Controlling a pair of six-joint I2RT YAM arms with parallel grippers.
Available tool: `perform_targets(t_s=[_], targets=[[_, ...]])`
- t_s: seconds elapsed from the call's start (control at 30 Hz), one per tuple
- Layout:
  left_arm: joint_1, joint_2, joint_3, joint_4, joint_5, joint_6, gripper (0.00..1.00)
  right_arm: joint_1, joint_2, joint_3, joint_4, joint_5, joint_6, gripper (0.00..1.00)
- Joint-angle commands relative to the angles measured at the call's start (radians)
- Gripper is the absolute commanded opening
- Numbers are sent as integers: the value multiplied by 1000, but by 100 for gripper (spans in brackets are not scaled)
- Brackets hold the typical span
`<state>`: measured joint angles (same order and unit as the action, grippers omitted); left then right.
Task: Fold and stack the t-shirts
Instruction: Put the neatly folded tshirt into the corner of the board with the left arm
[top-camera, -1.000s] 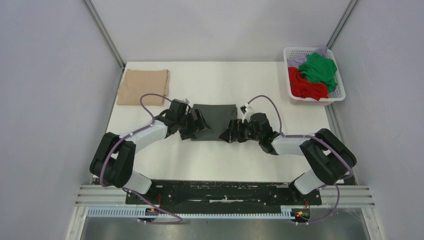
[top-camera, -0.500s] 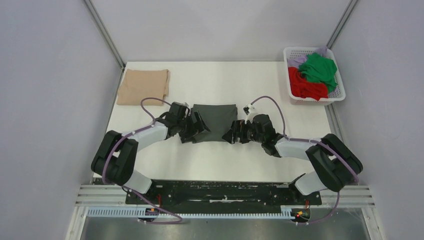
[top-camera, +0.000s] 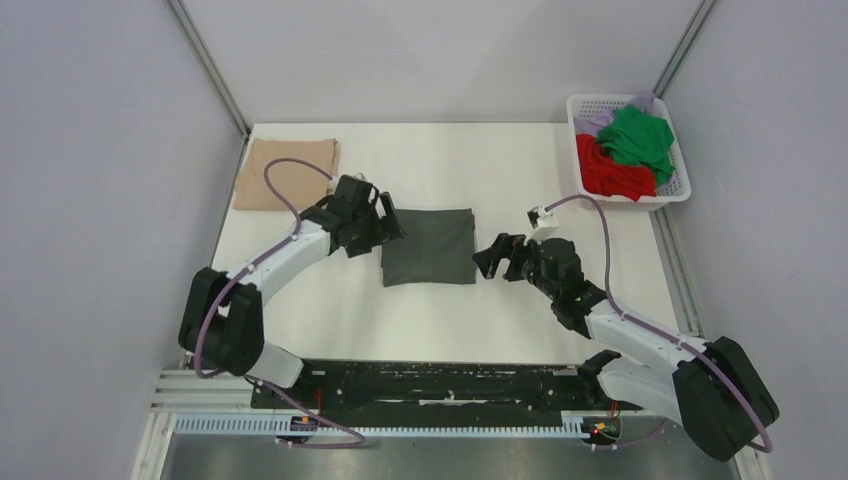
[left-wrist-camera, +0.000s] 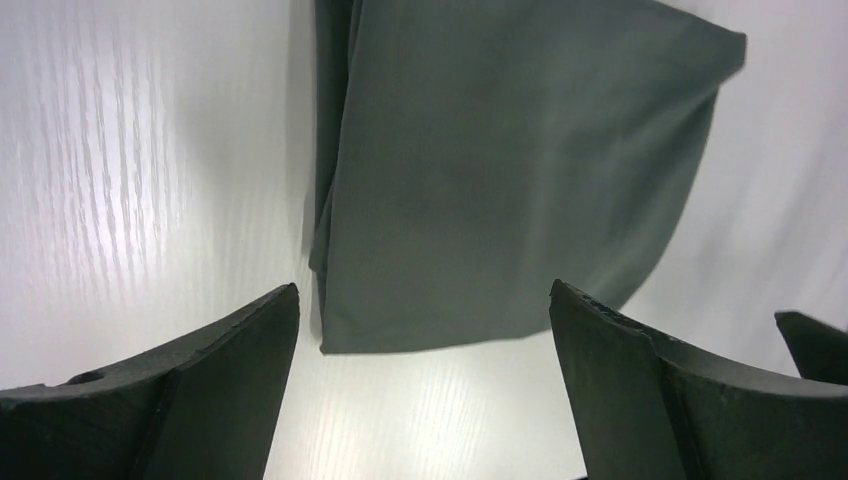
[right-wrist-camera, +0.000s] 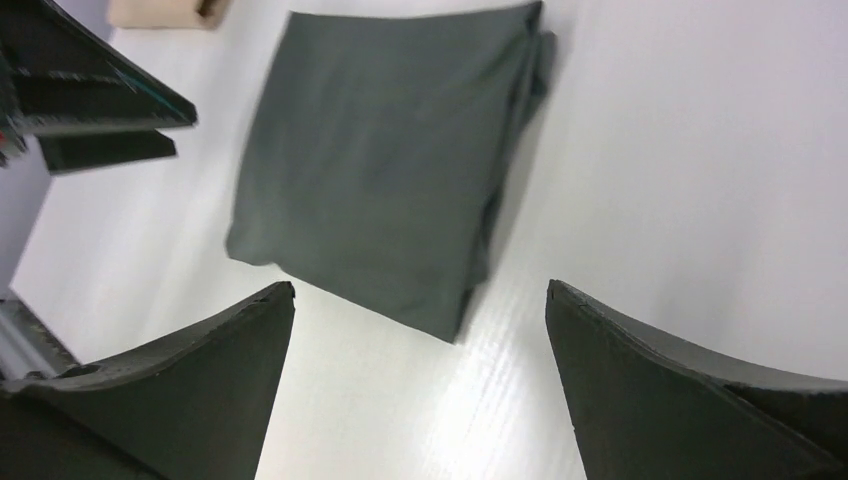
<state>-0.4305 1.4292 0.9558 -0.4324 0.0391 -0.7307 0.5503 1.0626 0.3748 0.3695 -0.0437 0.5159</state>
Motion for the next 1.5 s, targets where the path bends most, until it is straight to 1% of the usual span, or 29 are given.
perform_targets(t_s=[0.0,0.1,0.33,0.4,0.53,0.6,0.63,0.73,0.8,0.83,0.9,1.0,1.03,1.13,1.33,1.47], targets=[[5,147,142,-78,-102,81,100,-20,-16,-25,-39,46,-26,98],[6,219,188,-94,-140,97,100,-29,-19,-16,-63,47,-43,98],[-3,399,261,-111,-103,130,99,-40,-49,-15,-101,62,-77,98],[-13,439,282,-122,-118,133,95,-43,-60,-19,-109,78,-87,98],[-46,507,323,-136,-136,143,80,-48,-81,-27,-121,116,-101,98],[-65,554,366,-177,-174,144,63,-52,-87,-31,-127,133,-108,98],[-76,574,396,-197,-197,148,58,-54,-88,-31,-130,144,-109,98],[-106,636,475,-262,-278,157,35,-61,-89,-31,-142,161,-115,98],[-117,670,532,-315,-365,156,8,-64,-91,-31,-146,162,-119,98],[-120,680,562,-346,-411,155,2,-65,-91,-31,-146,163,-122,98],[-120,696,619,-392,-510,177,2,-68,-94,-33,-148,170,-130,98],[-119,710,707,-436,-705,243,2,-71,-98,-35,-150,186,-140,98],[-116,715,737,-433,-764,282,2,-72,-99,-36,-150,191,-144,98],[-103,730,811,-379,-874,470,2,-73,-104,-36,-153,212,-156,98],[-33,757,944,-244,-942,772,2,-74,-113,-32,-177,252,-172,98],[10,763,1019,-203,-959,923,2,-75,-106,-27,-191,269,-174,98]])
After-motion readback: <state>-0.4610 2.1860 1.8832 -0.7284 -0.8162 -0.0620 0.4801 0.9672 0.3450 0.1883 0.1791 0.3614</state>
